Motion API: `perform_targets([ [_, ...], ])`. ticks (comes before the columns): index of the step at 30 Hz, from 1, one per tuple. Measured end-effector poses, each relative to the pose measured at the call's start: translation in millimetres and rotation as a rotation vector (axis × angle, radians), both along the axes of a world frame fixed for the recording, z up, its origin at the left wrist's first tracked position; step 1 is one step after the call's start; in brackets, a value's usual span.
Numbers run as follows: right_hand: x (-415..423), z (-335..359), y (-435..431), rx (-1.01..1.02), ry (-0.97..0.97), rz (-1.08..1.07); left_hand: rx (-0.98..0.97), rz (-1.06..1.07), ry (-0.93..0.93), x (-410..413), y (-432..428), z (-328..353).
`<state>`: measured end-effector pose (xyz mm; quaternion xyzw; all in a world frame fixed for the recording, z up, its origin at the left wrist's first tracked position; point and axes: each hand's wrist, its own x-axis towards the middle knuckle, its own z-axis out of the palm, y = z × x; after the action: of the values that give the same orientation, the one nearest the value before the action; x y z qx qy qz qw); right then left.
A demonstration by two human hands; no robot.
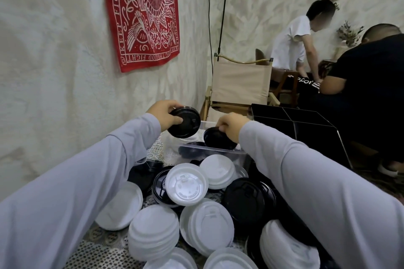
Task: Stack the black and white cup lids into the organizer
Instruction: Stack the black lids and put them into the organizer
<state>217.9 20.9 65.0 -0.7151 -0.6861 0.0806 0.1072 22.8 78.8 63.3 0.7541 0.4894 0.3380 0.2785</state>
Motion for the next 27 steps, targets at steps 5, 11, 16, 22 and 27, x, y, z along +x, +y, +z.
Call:
perform_targets([
  [5,16,25,-34,0.221,0.334,-0.021,-0.128,-0.053,-0.310,-3,-40,15],
  [11,37,21,-79,0.001,0.869,-0.126,-0.439,-0.204,-0.347,0,-84,9],
  [16,48,-9,-92,-0.277,0.660,-0.141,-0.243,-0.300,0.240,13,-101,-15],
  [22,45,-22,-90,-0.121,0.102,-0.107,-0.032,-0.257,0.465,22,-92,-36],
  [27,40,-9,-87,0.057,-0.016,-0.082,0.031,-0.178,0.328,15,-73,-31],
])
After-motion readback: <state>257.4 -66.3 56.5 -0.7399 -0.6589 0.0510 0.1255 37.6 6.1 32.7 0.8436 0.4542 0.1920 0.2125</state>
